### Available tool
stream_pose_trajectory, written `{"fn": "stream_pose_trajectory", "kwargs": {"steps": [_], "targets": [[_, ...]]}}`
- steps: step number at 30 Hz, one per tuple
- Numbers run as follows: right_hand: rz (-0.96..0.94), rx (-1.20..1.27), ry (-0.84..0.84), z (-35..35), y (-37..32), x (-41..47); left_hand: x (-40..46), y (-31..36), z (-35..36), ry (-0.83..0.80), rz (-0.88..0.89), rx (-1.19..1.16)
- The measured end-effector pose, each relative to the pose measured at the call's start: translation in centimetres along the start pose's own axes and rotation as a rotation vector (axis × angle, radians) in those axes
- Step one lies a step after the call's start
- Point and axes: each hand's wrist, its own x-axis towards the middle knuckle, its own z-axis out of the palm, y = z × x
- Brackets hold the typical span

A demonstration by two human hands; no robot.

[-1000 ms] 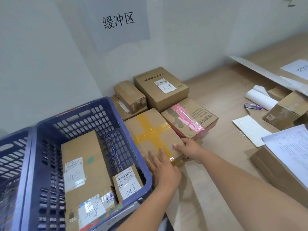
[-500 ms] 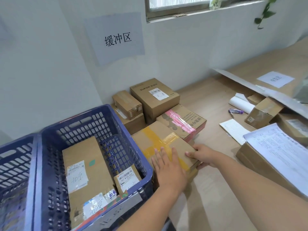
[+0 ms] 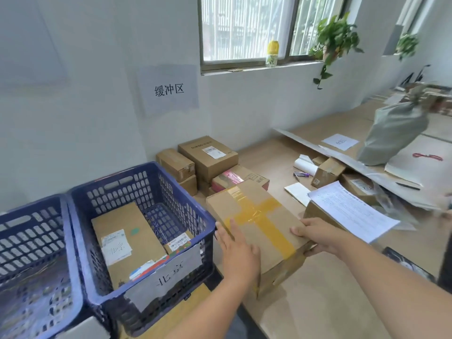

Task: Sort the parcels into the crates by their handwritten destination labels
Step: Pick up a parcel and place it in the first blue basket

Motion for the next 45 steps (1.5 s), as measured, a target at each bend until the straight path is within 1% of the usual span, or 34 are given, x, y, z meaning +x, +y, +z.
{"fn": "stream_pose_trajectory", "kwargs": {"steps": [3,5,6,11,14,17,20,22,25,31,34,38,42,45], "targets": [[-0.025,0.039,0.038,-0.5,0.6,-3.1,-1.8,1.9,-1.1,-0.034,-0.148,-0.222],[-0.036,0.065,0.043,-1.3,1.0,-4.9,-2.4,2.9,-1.2,-0.080,-0.216,-0.413],[-0.045,0.084,0.041,-1.7,1.3,-5.7,-2.6,3.4,-1.2,-0.093,-0.229,-0.470],[-0.103,0.174,0.057,-2.5,3.3,-8.3,-3.8,4.3,-2.0,-0.076,-0.148,-0.580],[-0.175,0.184,0.079,-2.0,4.0,-9.4,-5.2,4.1,-3.6,-0.079,-0.114,-0.631],[-0.269,0.313,0.135,-1.3,4.1,-10.4,-6.4,3.0,-4.9,-0.107,-0.074,-0.683],[-0.313,0.388,0.171,-0.4,3.8,-11.9,-7.9,1.9,-6.0,-0.108,-0.007,-0.741],[-0.362,0.417,0.170,0.2,3.6,-12.8,-8.9,1.6,-6.6,-0.082,0.045,-0.746],[-0.420,0.441,0.142,0.7,3.2,-14.0,-9.9,1.5,-7.4,-0.060,0.069,-0.732],[-0.415,0.461,0.096,1.2,2.7,-15.4,-11.4,1.7,-8.4,-0.064,0.115,-0.648],[-0.411,0.551,0.102,1.1,2.9,-15.5,-11.9,1.8,-8.7,-0.045,0.116,-0.554],[-0.404,0.633,0.062,1.3,3.0,-15.4,-11.9,1.6,-9.1,-0.019,0.138,-0.397],[-0.410,0.681,0.052,1.4,2.8,-15.3,-12.2,1.7,-9.3,0.004,0.181,-0.294],[-0.387,0.685,0.063,1.0,2.5,-15.3,-12.4,1.4,-9.8,-0.024,0.183,-0.249]]}}
